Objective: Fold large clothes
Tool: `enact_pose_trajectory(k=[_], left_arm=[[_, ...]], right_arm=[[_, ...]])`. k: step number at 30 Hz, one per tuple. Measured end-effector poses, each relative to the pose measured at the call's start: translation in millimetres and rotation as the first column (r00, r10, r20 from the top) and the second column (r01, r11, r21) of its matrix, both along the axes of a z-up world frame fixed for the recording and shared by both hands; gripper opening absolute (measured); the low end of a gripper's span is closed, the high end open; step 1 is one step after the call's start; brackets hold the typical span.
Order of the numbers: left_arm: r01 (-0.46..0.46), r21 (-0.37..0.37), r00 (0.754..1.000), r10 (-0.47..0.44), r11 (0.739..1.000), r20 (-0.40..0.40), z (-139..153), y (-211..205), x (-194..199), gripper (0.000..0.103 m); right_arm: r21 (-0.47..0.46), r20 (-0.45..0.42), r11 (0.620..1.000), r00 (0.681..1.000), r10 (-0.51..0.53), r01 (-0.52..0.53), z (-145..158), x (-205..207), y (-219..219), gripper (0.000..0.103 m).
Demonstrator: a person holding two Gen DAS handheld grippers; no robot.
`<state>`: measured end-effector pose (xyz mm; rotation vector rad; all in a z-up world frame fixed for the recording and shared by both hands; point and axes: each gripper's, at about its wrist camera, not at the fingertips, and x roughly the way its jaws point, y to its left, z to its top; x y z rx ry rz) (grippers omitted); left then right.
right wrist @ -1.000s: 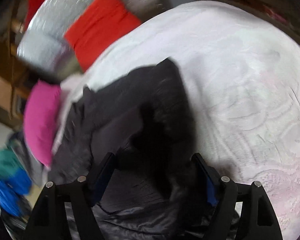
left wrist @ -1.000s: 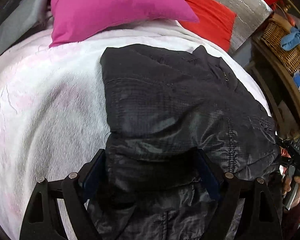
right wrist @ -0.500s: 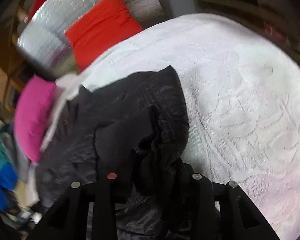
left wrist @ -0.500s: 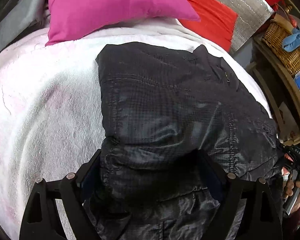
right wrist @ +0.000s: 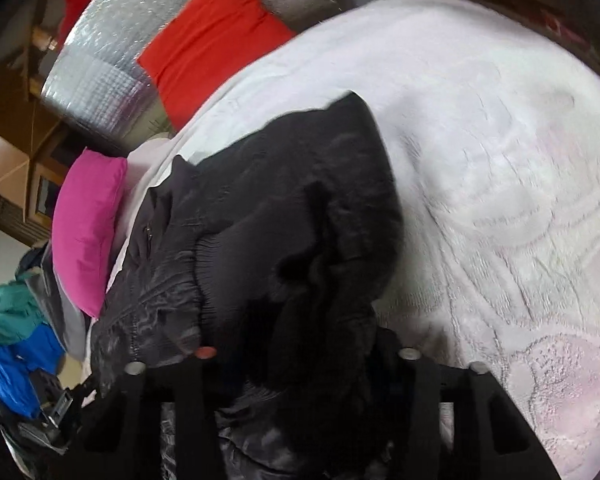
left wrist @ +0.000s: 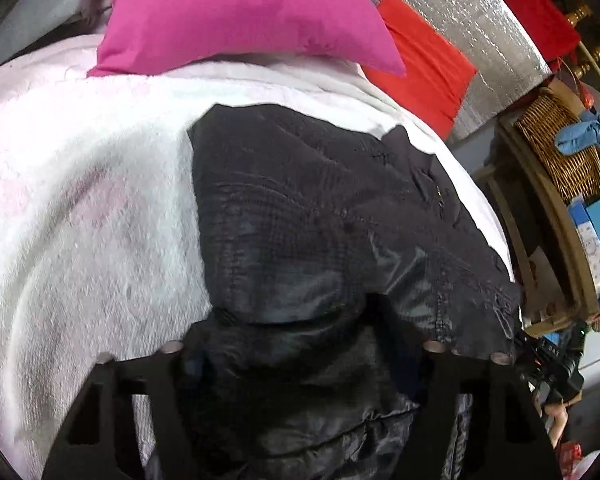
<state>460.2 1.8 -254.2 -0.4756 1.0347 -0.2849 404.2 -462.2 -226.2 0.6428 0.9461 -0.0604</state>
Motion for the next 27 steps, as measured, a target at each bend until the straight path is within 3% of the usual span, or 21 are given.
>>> enact_pose_trajectory(k=[2, 5, 9, 11, 14, 16, 18, 20, 24, 27], left_arm=[[-0.024, -0.017, 1.0, 0.024, 1.0, 0.005, -1.1, 3.9, 3.3, 0.053], [-0.066, -0.03, 0.997, 0.066, 0.997, 0.029, 0.9, 7.6, 6.8, 0.043], [-0.073, 0.021, 0.985, 0.069, 0.997, 0.157, 26.9, -2.4, 3.7, 0.036], [-0.072, 0.052, 0.979, 0.061, 0.996, 0.194, 34.2, -7.3, 2.6, 0.036], [-0.054, 0.159, 0.992, 0.035, 0.986, 0.118, 18.1, -17.9, 8.3, 0.043], [-0.051, 0.151, 0.997, 0.043, 0.987, 0.058, 6.0, -17.5, 9.7, 0.05], [-0.051, 0.12, 0.998, 0.047, 0.991, 0.034, 5.2, -13.7, 7.1, 0.054], [-0.04, 0.127, 0.999, 0.039, 0.991, 0.016, 6.6, -9.9, 3.6, 0.068], [-0.066, 0.142, 0.998, 0.066, 0.988, 0.006, 14.1, 3.7, -15.1, 0.069], [-0.079, 0.181, 0.996, 0.069, 0.98, 0.064, 29.0, 8.3, -32.0, 0.07]], right_arm=[[-0.041, 0.032, 0.999, 0.999, 0.001, 0.0, 8.4, -0.6, 7.7, 0.035], [-0.096, 0.11, 0.995, 0.994, 0.014, -0.003, 26.5, -1.1, 18.3, 0.035], [-0.106, 0.236, 0.994, 0.972, 0.007, 0.019, 48.2, -6.8, 25.6, 0.035], [-0.107, 0.223, 0.994, 0.975, 0.004, 0.02, 46.4, -6.2, 24.6, 0.035], [-0.091, 0.058, 0.996, 0.998, -0.019, 0.024, 17.3, 2.7, 10.3, 0.045], [-0.002, -0.015, 0.999, 0.999, -0.037, 0.037, -0.3, 2.3, -3.0, 0.059], [0.074, -0.029, 0.996, 0.998, -0.053, 0.055, -0.4, -5.2, -15.5, 0.066], [0.05, -0.03, 0.996, 0.997, -0.07, 0.072, 7.2, -16.5, -20.7, 0.069], [0.031, 0.011, 0.997, 0.997, -0.07, 0.07, 26.5, -41.5, -25.7, 0.069], [0.053, 0.083, 0.995, 0.993, -0.086, 0.082, 42.3, -68.3, -30.5, 0.069]])
